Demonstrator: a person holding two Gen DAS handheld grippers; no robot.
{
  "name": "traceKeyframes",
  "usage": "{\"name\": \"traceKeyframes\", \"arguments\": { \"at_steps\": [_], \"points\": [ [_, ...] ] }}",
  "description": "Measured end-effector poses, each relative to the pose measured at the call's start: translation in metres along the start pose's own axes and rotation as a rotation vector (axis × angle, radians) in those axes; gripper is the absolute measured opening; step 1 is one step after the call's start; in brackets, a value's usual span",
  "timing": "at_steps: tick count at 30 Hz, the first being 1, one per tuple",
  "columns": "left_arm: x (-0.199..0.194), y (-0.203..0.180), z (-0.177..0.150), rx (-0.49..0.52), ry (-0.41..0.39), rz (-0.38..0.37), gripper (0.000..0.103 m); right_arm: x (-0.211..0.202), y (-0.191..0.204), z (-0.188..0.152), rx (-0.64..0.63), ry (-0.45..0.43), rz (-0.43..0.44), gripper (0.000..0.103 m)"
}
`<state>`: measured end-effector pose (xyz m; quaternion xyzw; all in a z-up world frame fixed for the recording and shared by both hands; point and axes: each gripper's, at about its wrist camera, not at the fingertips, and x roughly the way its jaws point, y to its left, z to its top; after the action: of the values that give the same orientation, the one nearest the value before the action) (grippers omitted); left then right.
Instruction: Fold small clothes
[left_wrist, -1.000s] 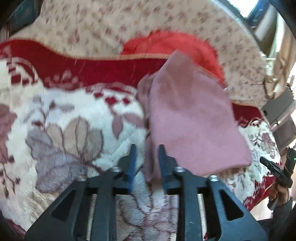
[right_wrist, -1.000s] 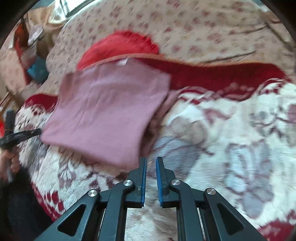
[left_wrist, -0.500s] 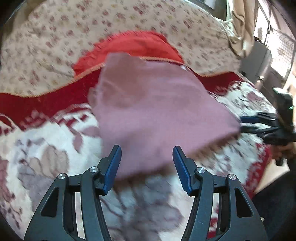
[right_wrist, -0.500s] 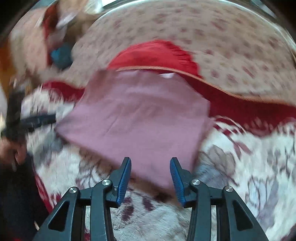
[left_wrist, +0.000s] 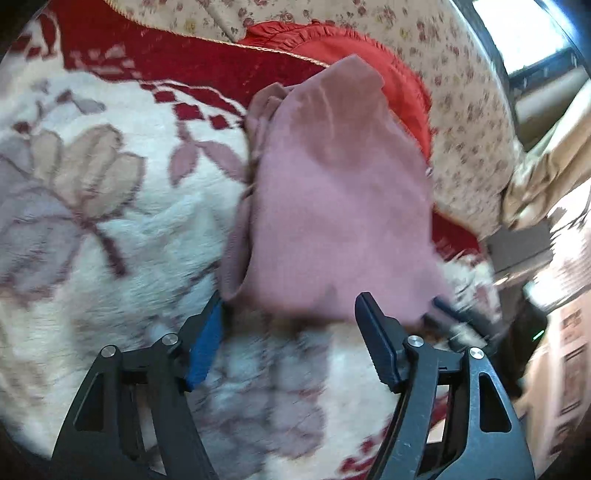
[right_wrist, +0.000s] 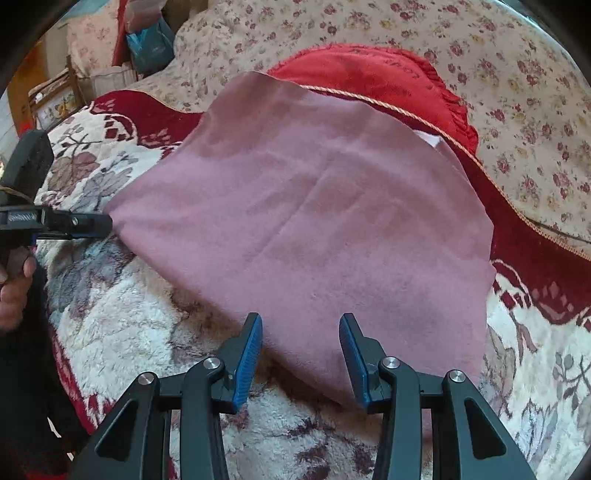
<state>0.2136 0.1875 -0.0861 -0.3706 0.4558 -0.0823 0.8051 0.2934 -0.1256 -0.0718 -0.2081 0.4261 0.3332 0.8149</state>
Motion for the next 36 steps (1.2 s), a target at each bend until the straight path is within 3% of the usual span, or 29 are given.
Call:
{"name": "traceKeyframes", "arguments": {
  "at_steps": [3, 6, 7, 8, 9, 10, 12, 15, 17, 22, 26, 30, 36],
  "points": [
    [0.01, 0.015, 0.006, -0.146, -0.003, -0.14, 0.069, 0.005, -0.002, -0.001, 0.008, 0.012, -0.006, 0.041],
    [0.007, 0.026, 0.016, -0.247, -0.04, -0.188, 0.065, 0.005, -0.001, 0.0, 0.007, 0.004, -0.01, 0.041],
    [0.006, 0.031, 0.017, -0.287, -0.06, -0.189, 0.059, 0.003, 0.0, 0.001, 0.009, -0.011, -0.018, 0.041],
    [0.007, 0.035, 0.017, -0.311, -0.065, -0.178, 0.045, 0.001, 0.0, 0.002, 0.014, -0.026, -0.022, 0.041],
    [0.008, 0.038, 0.016, -0.326, -0.068, -0.142, 0.021, -0.004, 0.0, 0.005, 0.026, -0.051, -0.021, 0.041],
    [0.007, 0.04, 0.014, -0.327, -0.067, -0.099, 0.012, -0.009, -0.001, 0.01, 0.047, -0.087, -0.006, 0.041],
    [0.005, 0.041, 0.008, -0.315, -0.087, -0.079, 0.011, -0.018, -0.002, 0.028, 0.097, -0.151, 0.052, 0.041],
    [0.0, 0.011, 0.008, -0.107, -0.15, 0.068, 0.01, -0.014, 0.007, 0.069, 0.181, -0.173, 0.128, 0.042],
    [0.0, -0.003, 0.005, -0.023, -0.172, 0.13, 0.01, -0.001, 0.023, 0.103, 0.193, -0.15, 0.2, 0.043],
    [0.0, -0.009, -0.004, 0.032, -0.193, 0.132, 0.009, 0.049, 0.072, 0.19, 0.191, -0.049, 0.263, 0.044],
    [0.001, 0.001, -0.007, -0.012, -0.169, 0.081, 0.01, 0.089, 0.097, 0.232, 0.177, 0.079, 0.176, 0.048],
    [0.005, 0.02, -0.005, -0.119, -0.13, -0.01, 0.01, 0.126, 0.11, 0.256, 0.145, 0.213, 0.066, 0.049],
    [0.003, 0.031, -0.005, -0.178, -0.112, -0.054, 0.01, 0.17, 0.13, 0.274, 0.077, 0.334, -0.088, 0.069]
  ]
}}
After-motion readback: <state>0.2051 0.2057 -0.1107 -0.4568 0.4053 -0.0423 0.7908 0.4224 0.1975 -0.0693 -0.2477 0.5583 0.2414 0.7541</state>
